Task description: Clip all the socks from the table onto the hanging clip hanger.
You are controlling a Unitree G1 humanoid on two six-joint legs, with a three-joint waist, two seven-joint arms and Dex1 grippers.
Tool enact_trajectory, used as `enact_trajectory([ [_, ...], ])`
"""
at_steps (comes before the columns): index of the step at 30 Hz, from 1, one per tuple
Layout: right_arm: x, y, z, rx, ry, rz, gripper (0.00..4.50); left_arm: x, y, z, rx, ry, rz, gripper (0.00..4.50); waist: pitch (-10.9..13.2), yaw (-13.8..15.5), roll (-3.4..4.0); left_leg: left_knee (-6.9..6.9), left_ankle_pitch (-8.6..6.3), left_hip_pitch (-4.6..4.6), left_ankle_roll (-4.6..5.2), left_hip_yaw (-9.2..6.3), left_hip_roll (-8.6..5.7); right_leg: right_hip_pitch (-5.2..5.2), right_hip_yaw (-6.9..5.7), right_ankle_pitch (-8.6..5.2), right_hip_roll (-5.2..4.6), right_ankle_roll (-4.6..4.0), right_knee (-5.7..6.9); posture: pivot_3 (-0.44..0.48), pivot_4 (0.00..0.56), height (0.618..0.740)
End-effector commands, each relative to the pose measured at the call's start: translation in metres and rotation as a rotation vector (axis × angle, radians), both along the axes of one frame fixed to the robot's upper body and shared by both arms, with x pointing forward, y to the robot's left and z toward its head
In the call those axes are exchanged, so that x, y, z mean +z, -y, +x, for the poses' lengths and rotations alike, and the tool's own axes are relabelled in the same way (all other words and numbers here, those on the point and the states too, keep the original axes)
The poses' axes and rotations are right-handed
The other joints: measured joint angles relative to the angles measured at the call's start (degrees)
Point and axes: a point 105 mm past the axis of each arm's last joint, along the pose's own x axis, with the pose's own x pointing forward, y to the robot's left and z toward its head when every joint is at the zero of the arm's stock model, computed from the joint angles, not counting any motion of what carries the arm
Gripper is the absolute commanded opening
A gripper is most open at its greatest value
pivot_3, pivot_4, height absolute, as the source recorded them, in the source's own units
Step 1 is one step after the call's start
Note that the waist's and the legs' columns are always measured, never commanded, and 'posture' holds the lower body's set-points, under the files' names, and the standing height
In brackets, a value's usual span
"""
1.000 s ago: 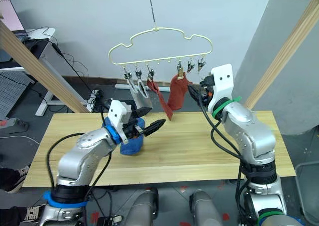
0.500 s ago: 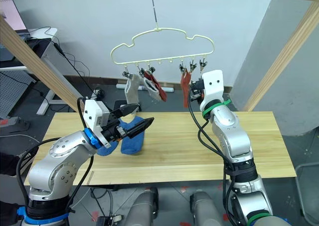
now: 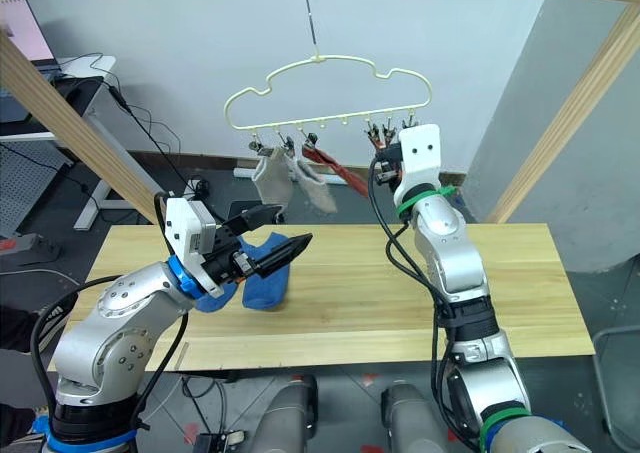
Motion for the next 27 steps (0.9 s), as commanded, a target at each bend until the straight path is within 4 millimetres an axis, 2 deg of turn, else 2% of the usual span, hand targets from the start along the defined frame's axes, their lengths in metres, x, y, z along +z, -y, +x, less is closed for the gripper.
enact_trajectory([
  [1,0.015,0.004,0.003,-0.03,0.055,0.027,1.56,0.014,0.005,-0.003,-0.026,0.058,-0.007,4.5,0.01,0.12,0.0,0.0,0.0,0.0,0.0,0.0,0.0,0.0,0.0,0.0,0.0,0.0,-0.01,0.088,0.271,0.74],
  [9,0.016,0.003,0.009,-0.046,0.046,0.054,1.56,0.012,0.005,-0.004,-0.029,0.054,-0.006,4.5,0.03,0.18,0.03,-0.03,-0.01,0.0,0.01,0.01,0.0,0.0,0.01,0.01,0.0,-0.04,-0.01,0.089,0.276,0.74],
  [18,0.019,0.0,0.012,-0.051,0.049,0.082,1.56,0.012,0.002,-0.007,-0.021,0.054,0.0,4.5,0.03,0.43,0.03,-0.03,-0.01,0.0,0.01,0.0,0.01,0.0,0.0,0.02,0.0,-0.05,-0.01,0.107,0.255,0.74],
  [27,0.018,0.004,0.017,-0.086,0.028,0.114,1.56,0.012,0.003,-0.007,-0.02,0.054,0.003,4.5,0.03,0.85,0.03,-0.03,-0.01,0.0,0.0,0.01,0.0,0.0,0.0,0.03,-0.01,-0.07,-0.02,0.103,0.255,0.74],
])
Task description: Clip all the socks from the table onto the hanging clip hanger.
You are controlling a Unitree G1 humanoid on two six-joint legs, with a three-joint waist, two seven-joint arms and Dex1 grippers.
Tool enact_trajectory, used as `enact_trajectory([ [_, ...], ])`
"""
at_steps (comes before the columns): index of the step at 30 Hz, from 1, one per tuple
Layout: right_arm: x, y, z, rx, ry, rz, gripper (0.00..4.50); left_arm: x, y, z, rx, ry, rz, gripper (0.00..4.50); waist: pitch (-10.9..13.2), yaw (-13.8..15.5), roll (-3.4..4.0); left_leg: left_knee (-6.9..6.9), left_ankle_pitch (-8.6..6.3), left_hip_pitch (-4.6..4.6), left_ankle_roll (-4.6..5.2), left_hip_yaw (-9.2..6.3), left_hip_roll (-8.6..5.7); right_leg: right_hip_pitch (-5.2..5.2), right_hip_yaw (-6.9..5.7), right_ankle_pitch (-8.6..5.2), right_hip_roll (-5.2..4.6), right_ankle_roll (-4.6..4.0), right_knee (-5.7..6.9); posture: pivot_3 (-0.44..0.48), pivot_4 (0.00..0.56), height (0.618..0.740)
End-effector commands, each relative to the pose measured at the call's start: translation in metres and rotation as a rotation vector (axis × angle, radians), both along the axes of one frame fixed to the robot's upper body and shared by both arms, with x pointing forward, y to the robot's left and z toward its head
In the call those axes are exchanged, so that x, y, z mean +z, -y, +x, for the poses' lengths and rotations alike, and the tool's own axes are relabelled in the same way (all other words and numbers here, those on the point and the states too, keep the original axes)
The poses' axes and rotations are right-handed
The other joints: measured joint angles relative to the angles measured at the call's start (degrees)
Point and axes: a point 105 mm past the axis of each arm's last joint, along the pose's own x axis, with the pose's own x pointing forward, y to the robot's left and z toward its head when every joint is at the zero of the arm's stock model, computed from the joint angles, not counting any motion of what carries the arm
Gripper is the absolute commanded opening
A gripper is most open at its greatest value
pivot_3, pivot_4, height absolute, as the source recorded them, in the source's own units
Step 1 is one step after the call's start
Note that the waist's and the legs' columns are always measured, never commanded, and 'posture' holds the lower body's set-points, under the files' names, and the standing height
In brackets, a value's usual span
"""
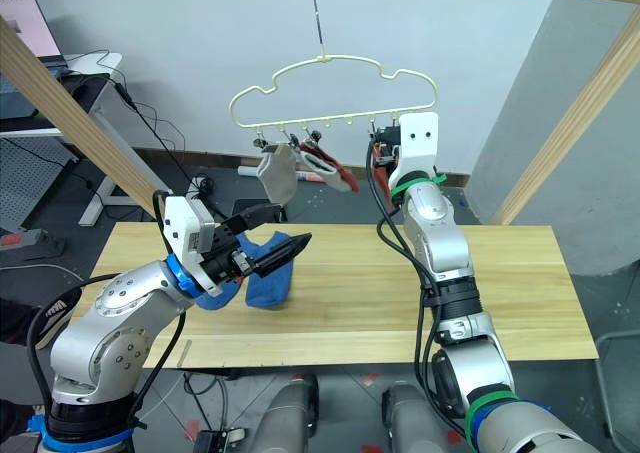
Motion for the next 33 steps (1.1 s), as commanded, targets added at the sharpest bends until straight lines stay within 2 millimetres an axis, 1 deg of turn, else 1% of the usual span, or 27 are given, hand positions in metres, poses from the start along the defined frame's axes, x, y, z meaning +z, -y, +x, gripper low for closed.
enact_trajectory([
  [1,0.016,0.006,0.0,-0.026,0.051,0.024,1.56,0.012,0.005,-0.007,-0.022,0.056,-0.007,4.5,0.0,0.01,0.0,0.0,0.0,0.0,0.0,0.0,0.0,0.0,0.0,0.0,0.0,0.0,0.0,0.103,0.255,0.74],
  [8,0.017,0.006,0.001,-0.032,0.046,0.039,1.56,0.01,0.006,-0.008,-0.024,0.053,-0.007,4.5,0.0,0.0,0.0,-0.01,0.0,0.0,0.0,0.0,0.01,0.0,0.0,0.0,0.0,-0.01,0.0,0.106,0.263,0.74],
  [10,0.017,0.003,0.001,-0.023,0.043,0.058,1.56,0.01,0.006,-0.009,-0.025,0.054,-0.004,4.5,0.0,-0.02,0.0,-0.01,0.0,0.0,0.0,0.0,0.01,-0.01,0.0,0.0,0.0,-0.01,0.0,0.108,0.243,0.74],
  [11,0.018,0.0,0.001,-0.015,0.043,0.064,1.56,0.011,0.005,-0.009,-0.025,0.056,-0.003,4.5,0.0,-0.02,0.0,-0.01,0.0,0.0,0.0,0.0,0.01,-0.01,0.0,0.0,0.0,-0.02,0.0,0.108,0.243,0.74],
  [14,0.02,-0.005,0.001,-0.001,0.042,0.076,1.56,0.012,0.005,-0.008,-0.023,0.061,-0.001,4.5,0.0,-0.01,0.0,-0.02,0.0,0.0,0.0,-0.02,0.01,-0.01,-0.02,0.04,0.01,-0.07,0.0,0.114,0.255,0.74],
  [17,0.02,-0.007,0.001,0.007,0.039,0.083,1.56,0.012,0.004,-0.008,-0.02,0.06,-0.001,4.5,0.0,0.06,0.0,-0.03,0.0,0.0,0.0,-0.01,0.0,-0.01,-0.02,0.04,0.0,-0.08,-0.01,0.114,0.255,0.74],
  [25,0.02,-0.006,0.002,0.004,0.037,0.088,1.56,0.01,0.005,-0.01,-0.014,0.058,-0.001,4.5,0.0,0.11,0.0,-0.05,0.0,0.0,0.0,-0.01,0.01,-0.01,-0.02,0.03,0.0,-0.09,-0.02,0.118,0.261,0.74],
  [28,0.022,-0.004,0.004,-0.002,0.042,0.084,0.93,0.01,0.007,-0.01,-0.016,0.054,-0.006,4.5,0.03,0.11,0.02,-0.05,0.0,0.0,0.0,-0.01,0.01,-0.01,-0.01,0.03,0.0,-0.09,-0.03,0.114,0.275,0.74],
  [29,0.022,-0.003,0.004,-0.004,0.045,0.082,0.53,0.01,0.007,-0.01,-0.017,0.053,-0.007,4.5,0.05,0.1,0.04,-0.05,0.0,0.0,0.0,-0.01,0.01,-0.01,-0.01,0.02,0.0,-0.08,-0.03,0.114,0.275,0.74],
  [30,0.023,-0.002,0.004,-0.007,0.047,0.082,0.35,0.009,0.008,-0.011,-0.018,0.051,-0.007,4.5,0.06,0.1,0.05,-0.05,0.0,0.0,0.0,0.0,0.01,-0.02,-0.01,0.0,0.0,-0.04,-0.03,0.114,0.275,0.74],
  [31,0.023,-0.001,0.004,-0.008,0.048,0.082,0.2,0.009,0.008,-0.011,-0.018,0.051,-0.007,4.5,0.06,0.11,0.05,-0.05,0.0,0.0,0.0,0.0,0.01,-0.02,-0.01,-0.02,0.0,-0.01,-0.03,0.114,0.275,0.74],
  [33,0.024,0.0,0.004,-0.011,0.051,0.082,0.2,0.008,0.008,-0.011,-0.018,0.048,-0.009,4.5,0.06,0.09,0.05,-0.06,0.0,0.0,0.0,0.0,0.01,-0.02,-0.01,-0.02,0.0,-0.01,-0.05,0.1,0.272,0.74],
])
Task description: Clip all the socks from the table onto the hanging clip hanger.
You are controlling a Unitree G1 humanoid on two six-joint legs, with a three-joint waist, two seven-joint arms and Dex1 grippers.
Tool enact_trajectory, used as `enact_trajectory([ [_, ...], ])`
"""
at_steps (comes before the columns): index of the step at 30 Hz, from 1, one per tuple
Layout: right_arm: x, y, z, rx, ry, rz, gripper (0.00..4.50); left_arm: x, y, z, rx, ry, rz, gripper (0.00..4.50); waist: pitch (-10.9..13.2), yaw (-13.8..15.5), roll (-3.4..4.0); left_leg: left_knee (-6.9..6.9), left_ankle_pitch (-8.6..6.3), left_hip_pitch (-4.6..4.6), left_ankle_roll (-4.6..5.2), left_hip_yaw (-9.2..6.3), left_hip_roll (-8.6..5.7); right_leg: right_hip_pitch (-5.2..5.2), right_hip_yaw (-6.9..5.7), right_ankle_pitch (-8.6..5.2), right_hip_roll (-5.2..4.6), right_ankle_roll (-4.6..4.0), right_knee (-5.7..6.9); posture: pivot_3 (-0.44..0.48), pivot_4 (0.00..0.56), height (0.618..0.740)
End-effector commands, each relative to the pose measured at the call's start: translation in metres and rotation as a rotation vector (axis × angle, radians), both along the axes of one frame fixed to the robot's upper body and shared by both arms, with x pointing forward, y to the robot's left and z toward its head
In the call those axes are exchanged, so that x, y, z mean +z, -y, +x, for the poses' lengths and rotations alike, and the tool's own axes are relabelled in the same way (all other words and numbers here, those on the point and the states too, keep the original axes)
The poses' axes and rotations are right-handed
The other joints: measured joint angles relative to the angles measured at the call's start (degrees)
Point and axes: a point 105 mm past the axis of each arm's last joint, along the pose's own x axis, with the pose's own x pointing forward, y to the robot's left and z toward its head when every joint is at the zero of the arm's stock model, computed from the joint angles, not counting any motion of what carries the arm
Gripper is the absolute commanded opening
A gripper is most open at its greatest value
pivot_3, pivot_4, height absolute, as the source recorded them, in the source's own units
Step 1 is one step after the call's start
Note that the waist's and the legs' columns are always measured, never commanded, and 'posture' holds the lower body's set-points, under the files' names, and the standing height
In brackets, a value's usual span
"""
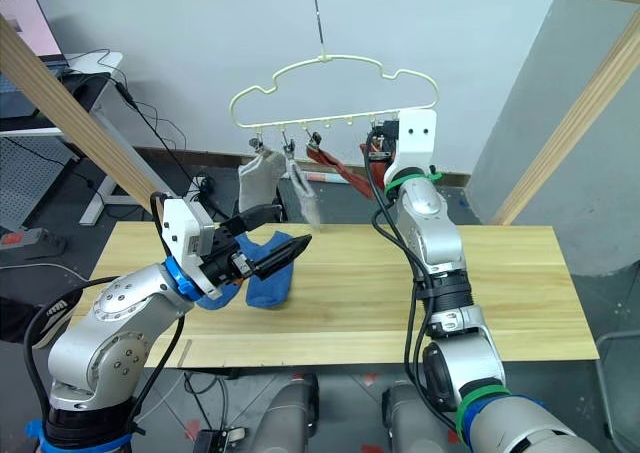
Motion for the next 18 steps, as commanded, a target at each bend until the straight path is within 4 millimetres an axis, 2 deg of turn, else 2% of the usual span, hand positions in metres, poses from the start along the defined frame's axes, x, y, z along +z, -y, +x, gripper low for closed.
enact_trajectory([
  [1,0.019,0.002,-0.002,-0.004,0.066,0.021,0.2,0.009,0.006,-0.006,-0.025,0.042,-0.014,4.5,0.0,-0.02,0.0,-0.02,0.0,0.0,0.0,0.0,0.0,0.0,0.0,0.0,0.0,0.0,-0.01,0.1,0.271,0.74],
  [8,0.018,0.001,-0.003,0.018,0.053,0.009,0.2,0.007,0.008,-0.005,-0.029,0.032,-0.013,4.5,0.08,-0.07,0.05,-0.1,0.0,0.0,0.0,0.01,0.0,0.0,0.01,0.0,0.0,-0.02,-0.09,0.089,0.29,0.74],
  [13,0.009,0.002,-0.005,0.039,0.033,-0.018,0.2,0.008,0.008,-0.003,-0.022,0.037,-0.013,4.5,0.16,-0.07,0.11,-0.16,0.0,0.0,0.0,0.02,0.0,0.0,0.01,-0.01,0.0,0.0,-0.16,0.093,0.294,0.74],
  [18,0.01,0.003,-0.005,0.03,0.043,-0.021,1.82,0.009,0.008,-0.005,-0.02,0.04,-0.014,4.5,0.16,-0.06,0.11,-0.33,0.0,0.0,0.0,0.03,0.0,0.0,0.0,0.02,0.0,-0.05,-0.32,0.1,0.286,0.74],
])
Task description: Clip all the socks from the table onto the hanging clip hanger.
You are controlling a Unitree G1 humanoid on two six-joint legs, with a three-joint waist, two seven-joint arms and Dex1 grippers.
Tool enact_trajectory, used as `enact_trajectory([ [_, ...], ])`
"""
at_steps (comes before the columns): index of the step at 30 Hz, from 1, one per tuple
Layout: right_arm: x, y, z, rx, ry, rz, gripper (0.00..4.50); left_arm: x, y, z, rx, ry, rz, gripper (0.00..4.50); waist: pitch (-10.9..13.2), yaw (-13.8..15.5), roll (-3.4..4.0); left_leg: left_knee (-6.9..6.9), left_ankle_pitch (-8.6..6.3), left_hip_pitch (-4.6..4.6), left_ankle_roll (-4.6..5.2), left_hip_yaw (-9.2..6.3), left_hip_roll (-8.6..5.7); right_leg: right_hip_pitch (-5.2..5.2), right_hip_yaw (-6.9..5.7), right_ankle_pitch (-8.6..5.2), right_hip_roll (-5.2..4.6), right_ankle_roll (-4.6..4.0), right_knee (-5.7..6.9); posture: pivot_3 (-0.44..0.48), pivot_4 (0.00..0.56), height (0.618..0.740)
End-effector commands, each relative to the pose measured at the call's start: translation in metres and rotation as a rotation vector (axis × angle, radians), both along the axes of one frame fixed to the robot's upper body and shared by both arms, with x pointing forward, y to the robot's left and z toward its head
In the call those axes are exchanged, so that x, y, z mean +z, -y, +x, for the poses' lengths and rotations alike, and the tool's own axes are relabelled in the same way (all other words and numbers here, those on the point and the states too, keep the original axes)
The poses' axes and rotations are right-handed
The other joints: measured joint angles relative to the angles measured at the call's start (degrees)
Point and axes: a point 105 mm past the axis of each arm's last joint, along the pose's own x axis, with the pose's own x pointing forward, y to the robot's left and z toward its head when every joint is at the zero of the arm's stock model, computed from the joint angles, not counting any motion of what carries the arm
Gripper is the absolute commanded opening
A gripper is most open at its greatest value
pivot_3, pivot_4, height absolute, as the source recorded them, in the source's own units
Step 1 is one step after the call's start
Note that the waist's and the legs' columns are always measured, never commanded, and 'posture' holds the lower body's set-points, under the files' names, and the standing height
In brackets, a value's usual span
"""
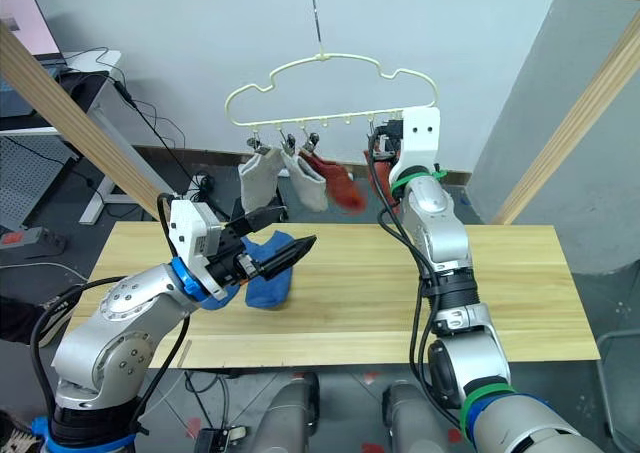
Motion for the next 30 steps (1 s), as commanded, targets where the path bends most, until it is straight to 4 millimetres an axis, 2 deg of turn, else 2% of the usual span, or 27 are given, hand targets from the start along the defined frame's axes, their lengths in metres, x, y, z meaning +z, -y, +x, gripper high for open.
enact_trajectory([
  [1,0.018,-0.001,-0.006,0.003,0.067,0.01,2.14,0.009,0.003,-0.007,-0.021,0.043,-0.006,4.5,0.0,0.0,0.0,-0.03,0.0,0.0,0.0,0.01,0.0,0.0,0.0,0.02,0.0,-0.03,-0.03,0.101,0.281,0.74],
  [30,0.038,-0.016,-0.009,0.021,0.127,0.051,2.14,0.006,0.004,-0.011,-0.026,0.037,0.003,4.5,0.0,0.05,0.0,-0.18,0.0,0.0,-0.01,0.03,0.0,0.0,-0.01,0.04,-0.01,-0.06,-0.15,0.11,0.266,0.74],
])
